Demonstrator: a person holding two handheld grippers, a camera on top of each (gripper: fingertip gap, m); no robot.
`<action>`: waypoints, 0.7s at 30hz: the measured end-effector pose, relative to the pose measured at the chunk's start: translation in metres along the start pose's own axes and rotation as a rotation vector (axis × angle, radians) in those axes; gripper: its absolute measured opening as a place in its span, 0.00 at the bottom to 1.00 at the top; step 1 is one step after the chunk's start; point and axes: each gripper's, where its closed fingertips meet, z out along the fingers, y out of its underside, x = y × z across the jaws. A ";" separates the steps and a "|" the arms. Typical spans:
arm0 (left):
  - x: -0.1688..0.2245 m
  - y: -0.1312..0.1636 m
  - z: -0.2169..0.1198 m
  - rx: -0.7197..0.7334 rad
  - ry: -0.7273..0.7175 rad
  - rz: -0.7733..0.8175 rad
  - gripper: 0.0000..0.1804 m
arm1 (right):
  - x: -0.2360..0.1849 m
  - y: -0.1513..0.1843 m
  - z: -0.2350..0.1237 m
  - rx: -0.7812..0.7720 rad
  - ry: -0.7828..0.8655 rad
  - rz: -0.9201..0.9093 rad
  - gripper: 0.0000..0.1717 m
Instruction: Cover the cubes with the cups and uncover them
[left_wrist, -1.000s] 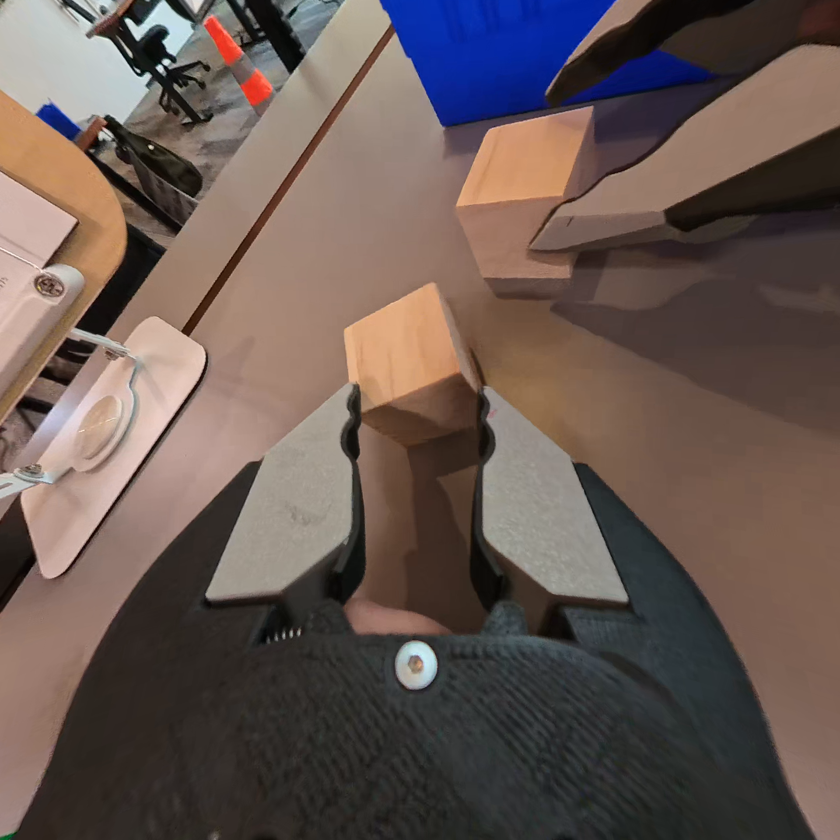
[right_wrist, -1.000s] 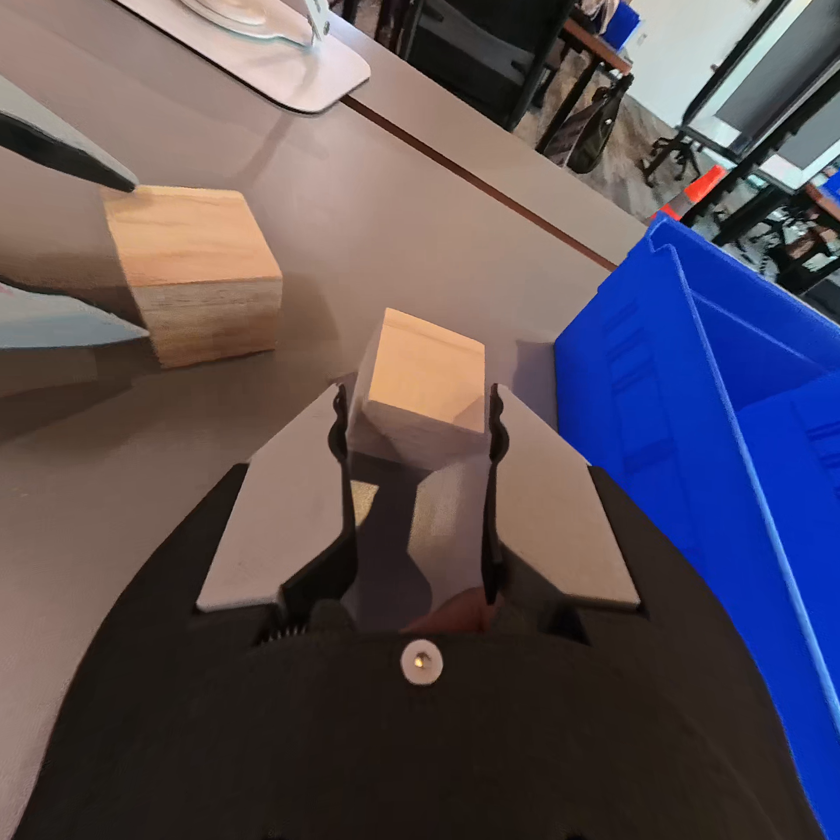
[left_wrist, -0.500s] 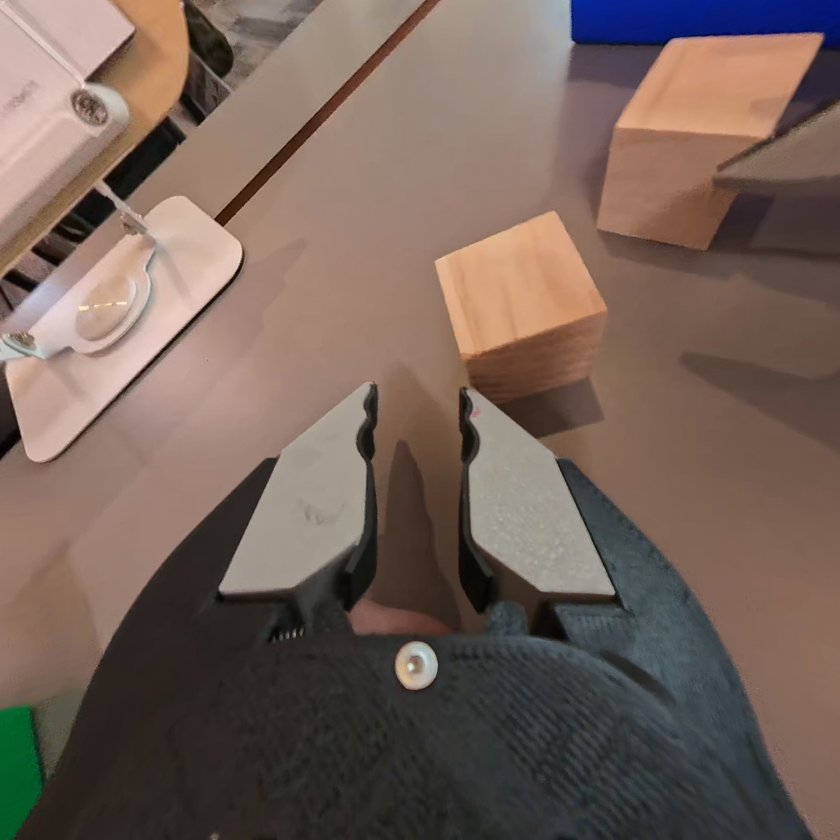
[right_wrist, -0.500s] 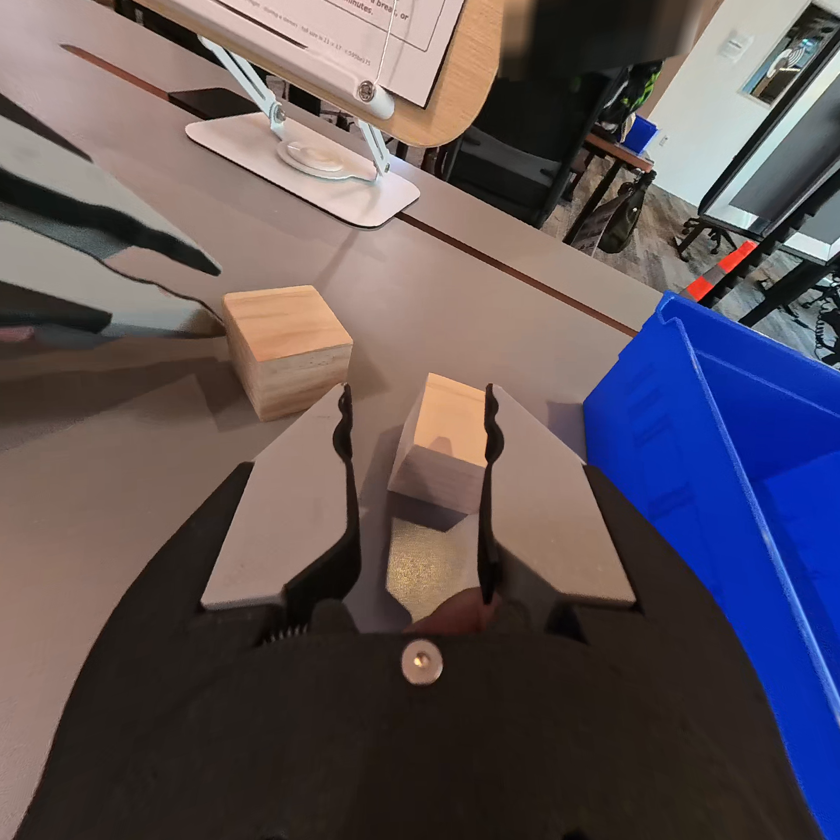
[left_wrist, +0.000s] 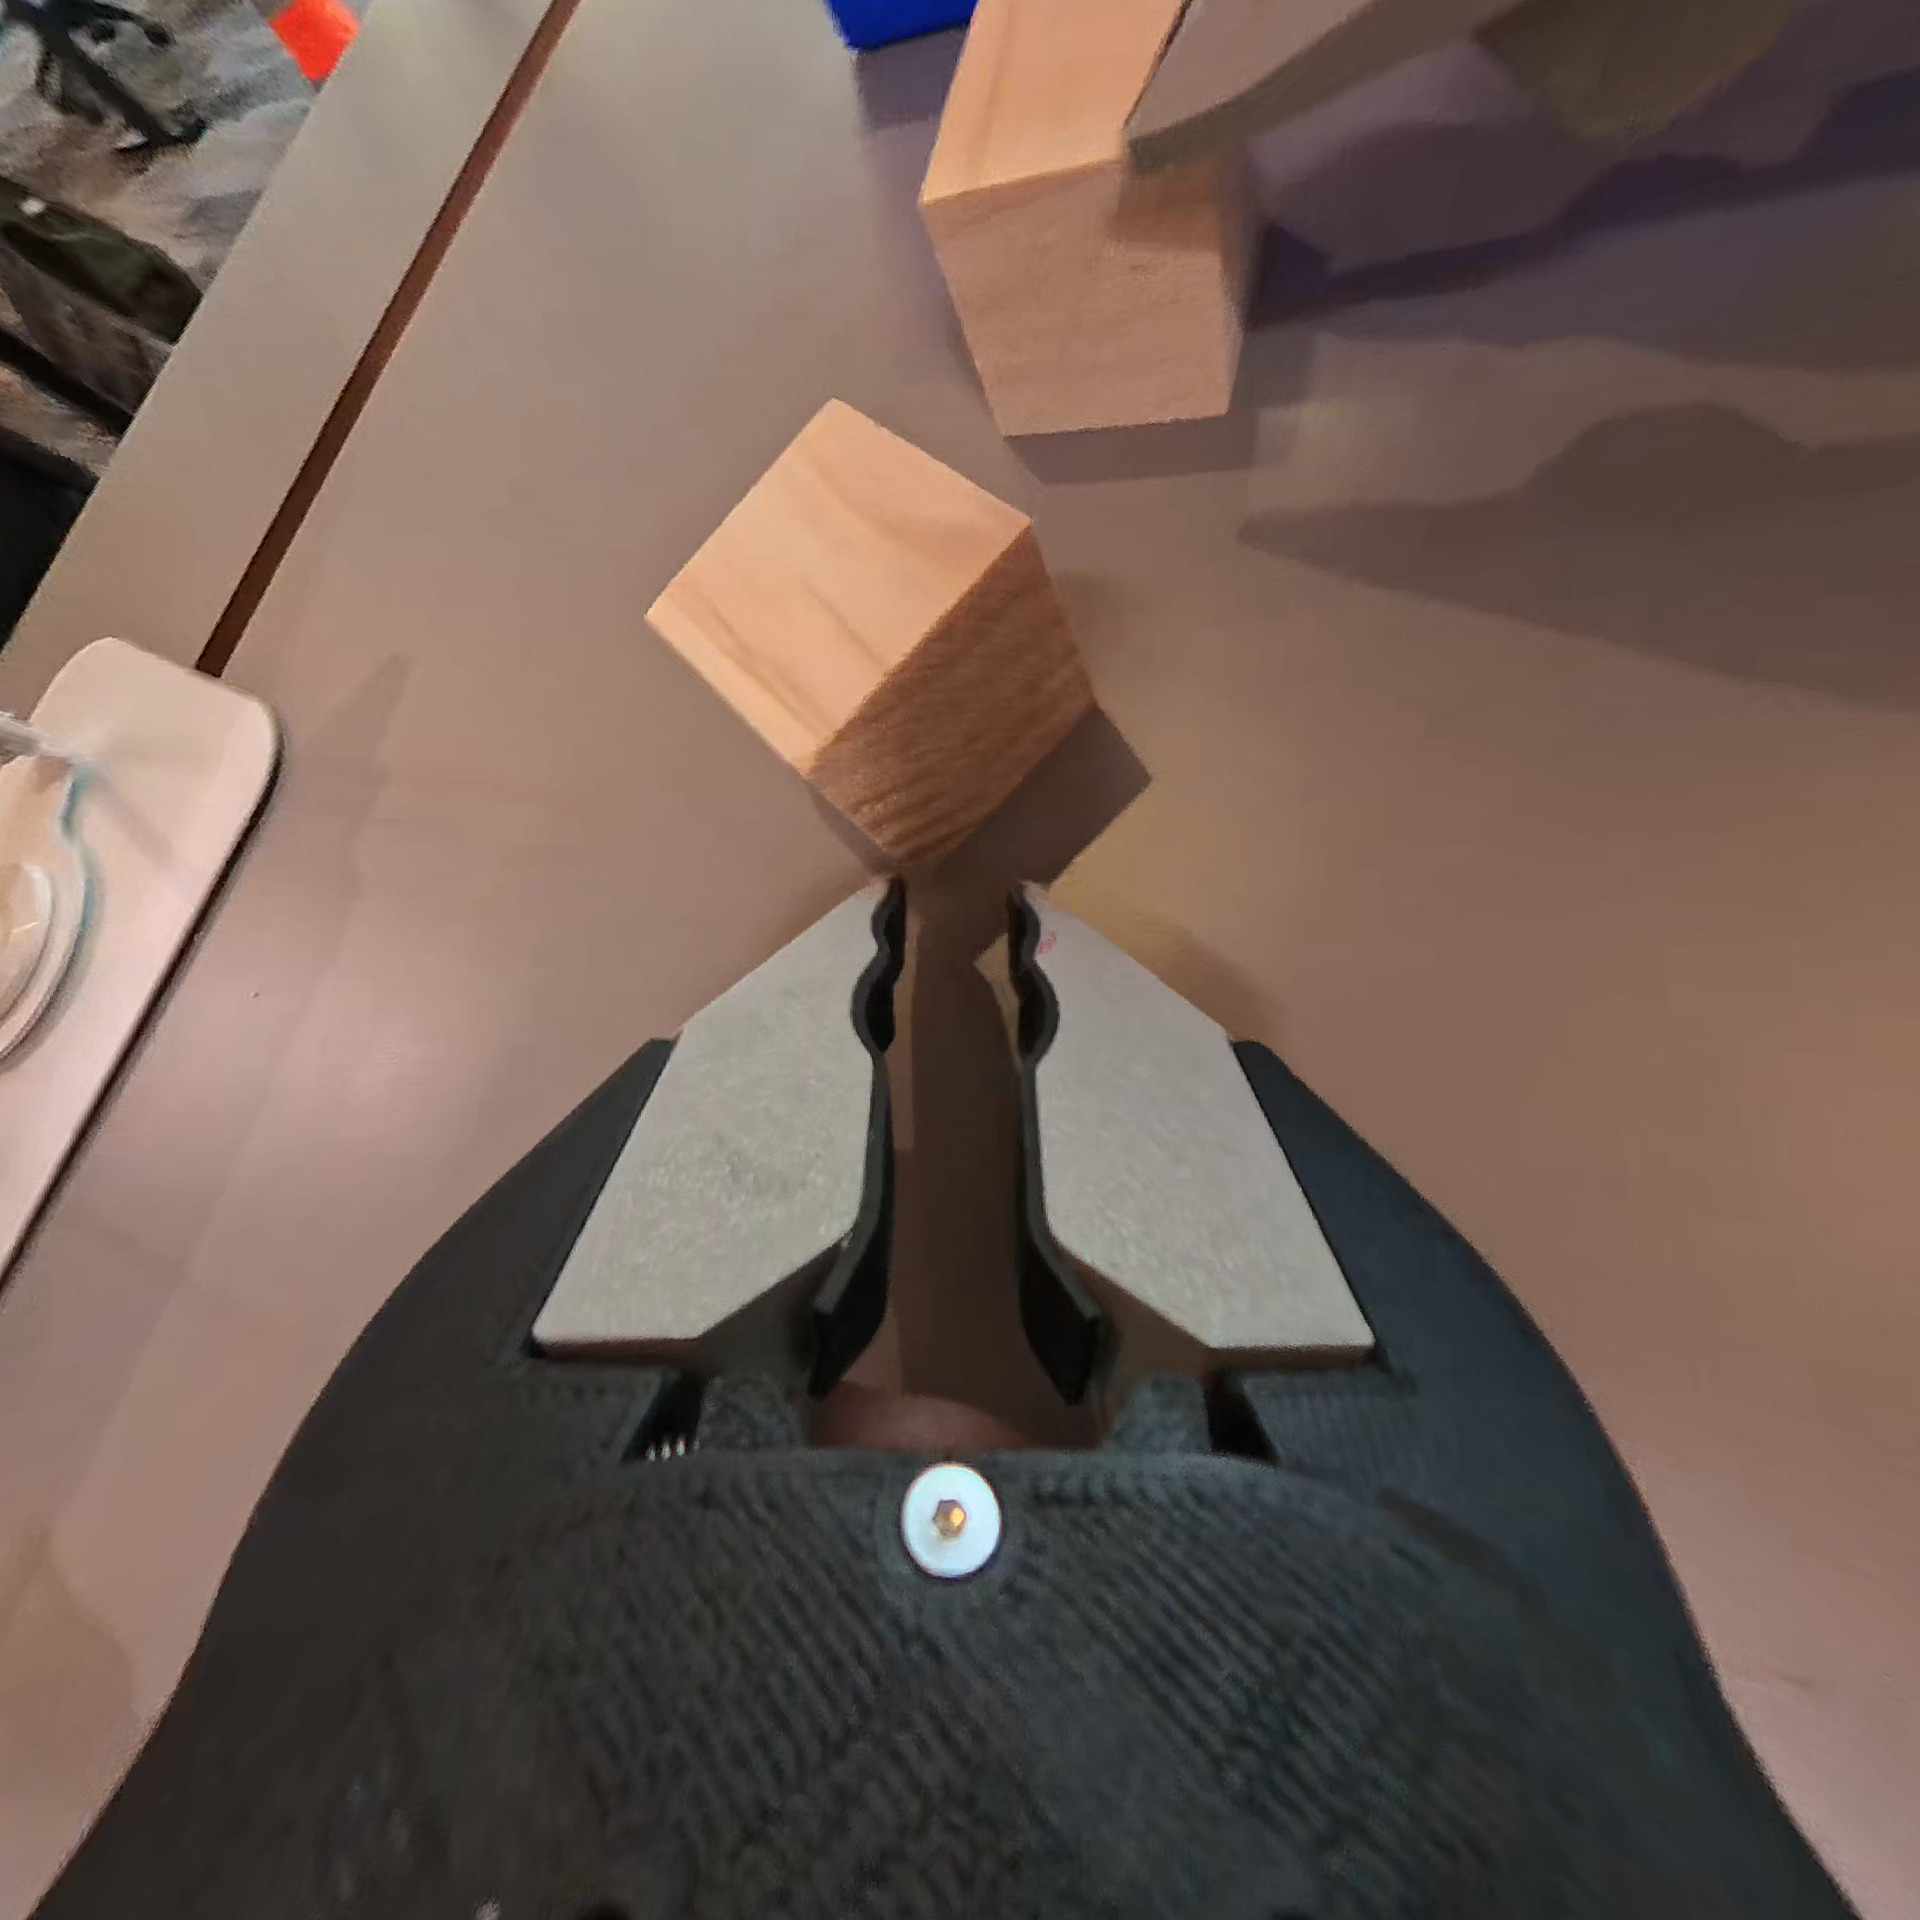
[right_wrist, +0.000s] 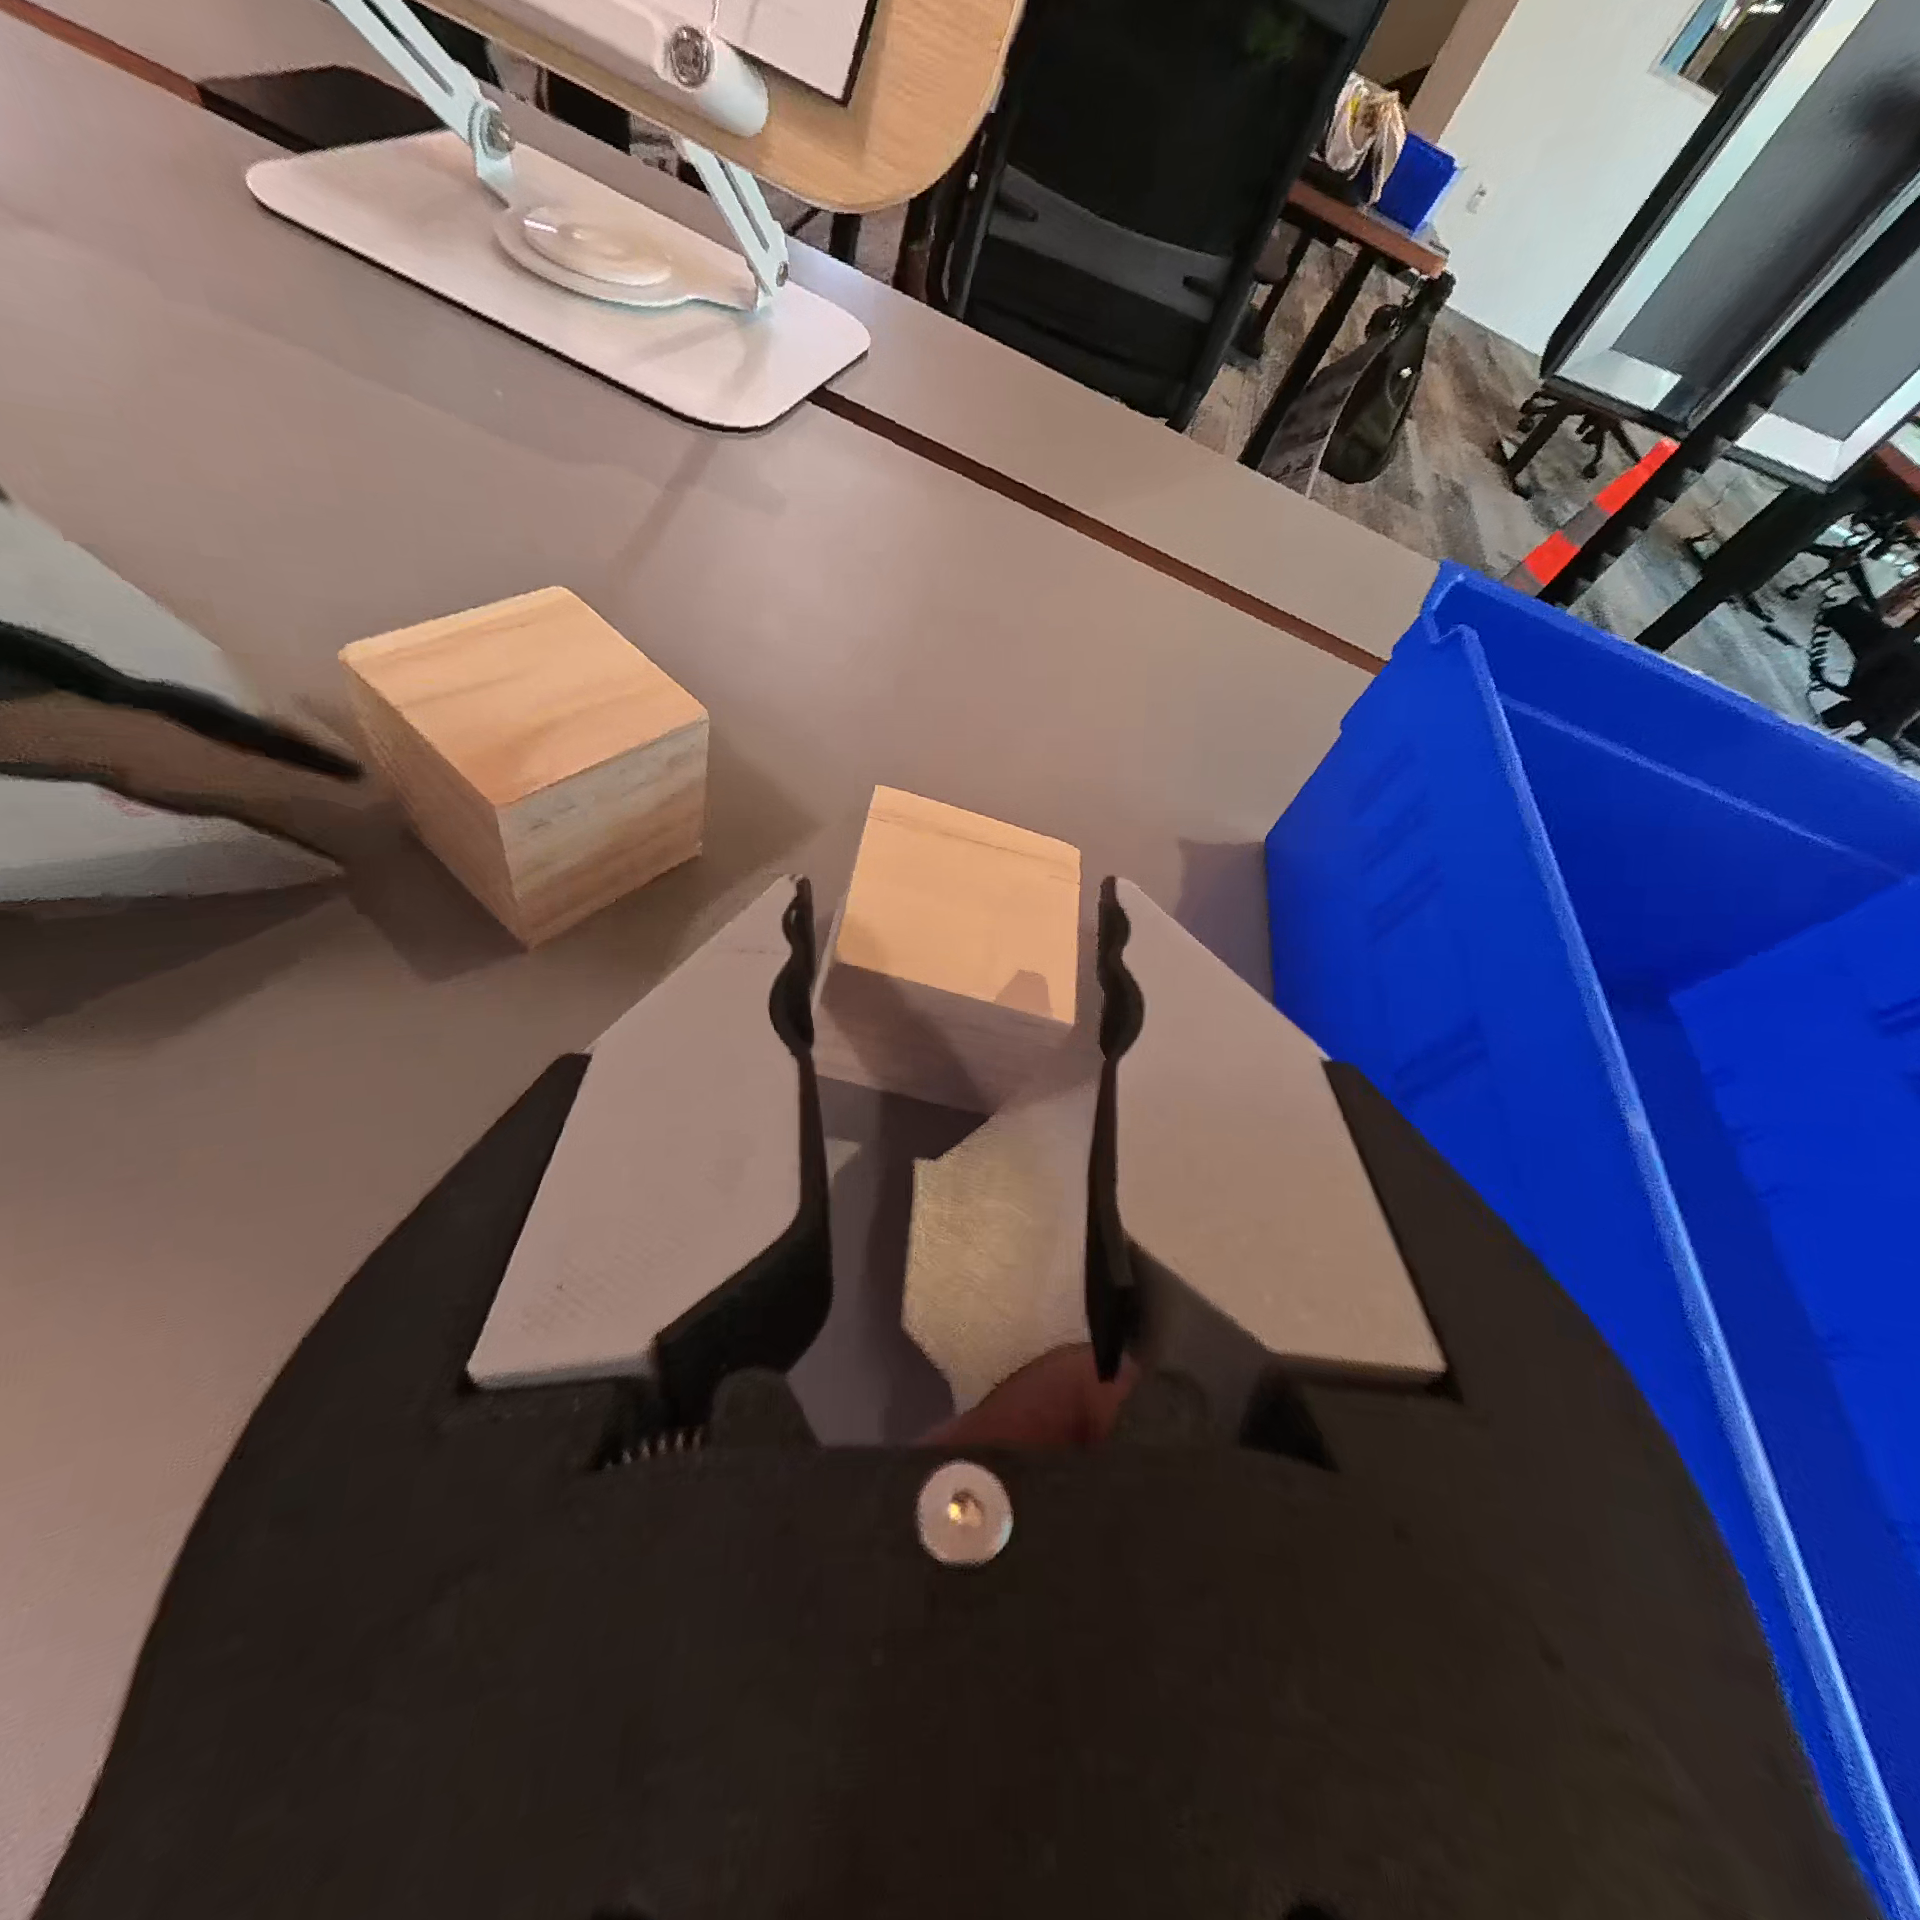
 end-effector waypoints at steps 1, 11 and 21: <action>-0.007 0.004 0.001 -0.024 -0.038 -0.008 0.11 | 0.000 0.001 -0.001 -0.005 0.009 -0.020 0.29; -0.017 -0.006 0.004 0.011 -0.111 -0.026 0.21 | -0.007 0.005 0.001 -0.028 0.009 -0.089 0.27; 0.016 -0.014 -0.008 0.058 0.069 0.017 0.17 | -0.007 0.005 0.002 -0.024 -0.015 -0.044 0.27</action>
